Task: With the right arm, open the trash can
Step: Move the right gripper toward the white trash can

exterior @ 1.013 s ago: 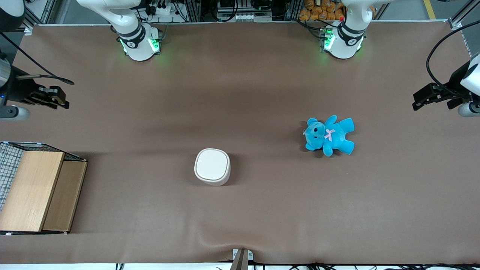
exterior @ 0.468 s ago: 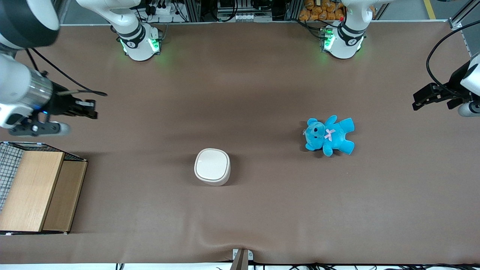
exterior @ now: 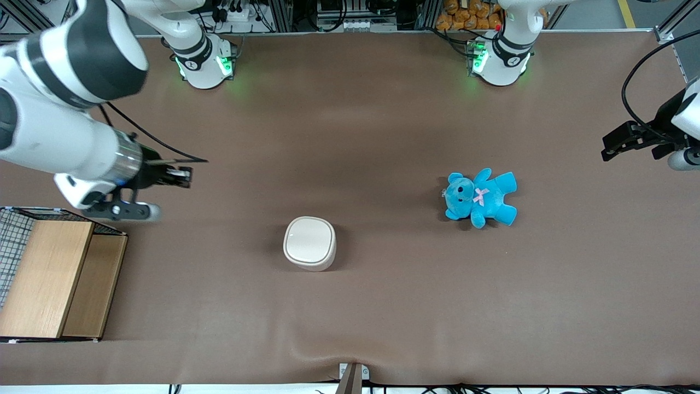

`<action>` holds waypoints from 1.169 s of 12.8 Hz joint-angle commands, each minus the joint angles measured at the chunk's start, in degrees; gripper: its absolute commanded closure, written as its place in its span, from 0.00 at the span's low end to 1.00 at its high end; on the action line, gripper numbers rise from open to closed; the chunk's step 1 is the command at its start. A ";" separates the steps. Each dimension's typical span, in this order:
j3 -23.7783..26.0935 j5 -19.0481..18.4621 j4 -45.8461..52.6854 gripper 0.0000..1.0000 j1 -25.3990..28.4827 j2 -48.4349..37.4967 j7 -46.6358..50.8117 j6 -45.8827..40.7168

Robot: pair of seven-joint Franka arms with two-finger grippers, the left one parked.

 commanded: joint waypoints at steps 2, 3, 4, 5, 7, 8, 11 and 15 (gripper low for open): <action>0.91 0.46 3.93 1.00 1.36 4.42 4.52 2.51; 1.00 0.46 3.93 1.00 2.32 5.30 5.93 3.39; 0.91 0.46 3.93 1.00 3.29 6.00 8.03 4.61; 0.91 0.46 3.93 1.00 4.00 6.88 9.79 5.50; 1.00 0.46 3.93 1.00 4.61 8.37 10.60 8.04; 0.91 0.46 3.93 1.00 5.23 9.16 10.86 8.92; 0.91 0.37 3.93 1.00 6.81 11.80 12.96 11.83; 0.73 -0.24 3.93 1.00 8.66 16.28 15.52 17.89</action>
